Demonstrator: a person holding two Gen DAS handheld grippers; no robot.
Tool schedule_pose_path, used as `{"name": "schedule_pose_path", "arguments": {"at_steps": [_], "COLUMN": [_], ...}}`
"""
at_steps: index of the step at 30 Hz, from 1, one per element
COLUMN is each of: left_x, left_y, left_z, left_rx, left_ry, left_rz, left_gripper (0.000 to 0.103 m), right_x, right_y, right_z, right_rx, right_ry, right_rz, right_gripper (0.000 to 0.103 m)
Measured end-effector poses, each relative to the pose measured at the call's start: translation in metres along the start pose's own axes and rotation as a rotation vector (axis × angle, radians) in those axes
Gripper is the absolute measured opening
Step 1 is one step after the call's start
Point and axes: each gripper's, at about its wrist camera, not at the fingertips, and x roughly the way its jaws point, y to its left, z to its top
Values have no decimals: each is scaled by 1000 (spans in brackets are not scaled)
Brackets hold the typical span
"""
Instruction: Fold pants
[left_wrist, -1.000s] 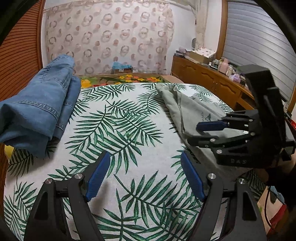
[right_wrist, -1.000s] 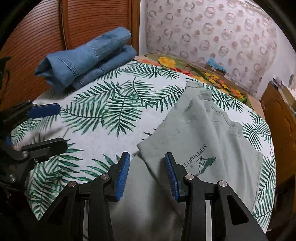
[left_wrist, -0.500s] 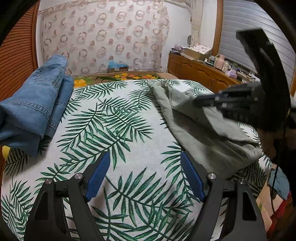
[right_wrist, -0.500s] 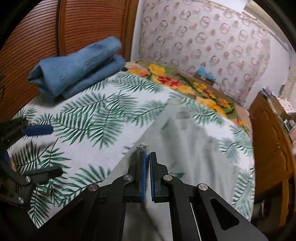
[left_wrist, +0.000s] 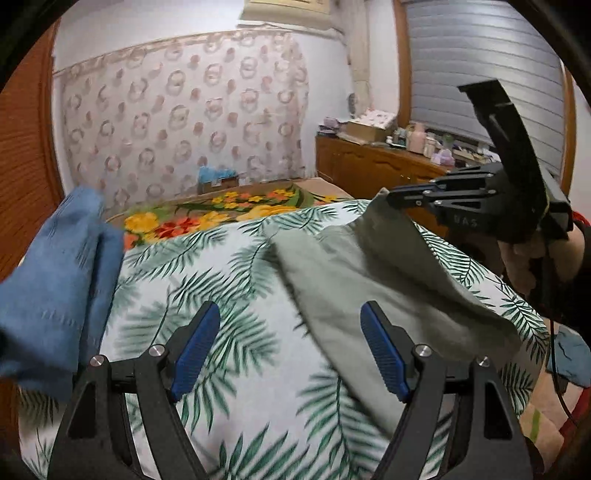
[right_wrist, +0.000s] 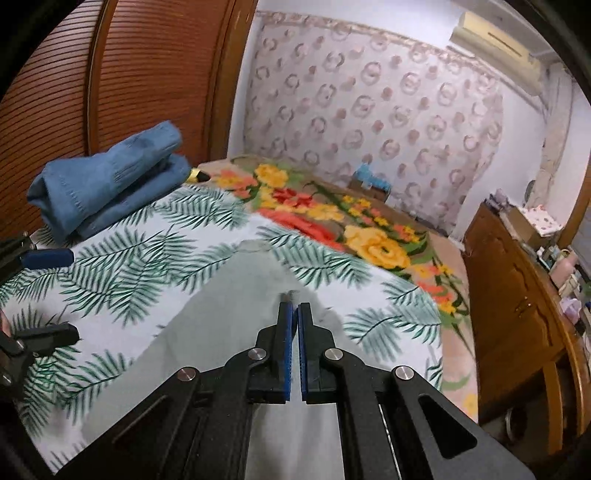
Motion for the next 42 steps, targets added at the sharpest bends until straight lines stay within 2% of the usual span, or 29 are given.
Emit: {"name": "schedule_pose_path", "arguments": {"at_steps": [4,11,15,21,24,26,31,36,42], "left_x": [19,54,74,94,98,97,77,50,29], "left_y": [-4,-9,-8,-14,-12,-14,-24,-37,-53], "left_z": [21,44,50,47,40,35,21,11,-5], "left_rx": [35,57,43,55,23,12,25,35,54], "left_ry": [-5,28,69,131,171,194,211,202,204], "left_rz": [-47,-112,-113,-101,-116,-121,-126,-151,-150], "left_gripper": [79,79,79,79,79,79,79,79,79], "right_x": [12,36,43,54,58,55,36,8,-21], "right_y": [-3,-13,-25,-41,-51,-55,-54,-39,-32], "right_z": [-6,-14,-15,-15,-16,-17,-25,-43,-66], "right_rx": [-12,-10,33,125,219,263,303,301,311], "right_ry": [-1,51,80,127,160,155,139,120,134], "right_rz": [-29,-86,-98,-88,-26,-19,-13,11,36], "right_gripper": [3,3,3,3,3,5,26,33,34]}}
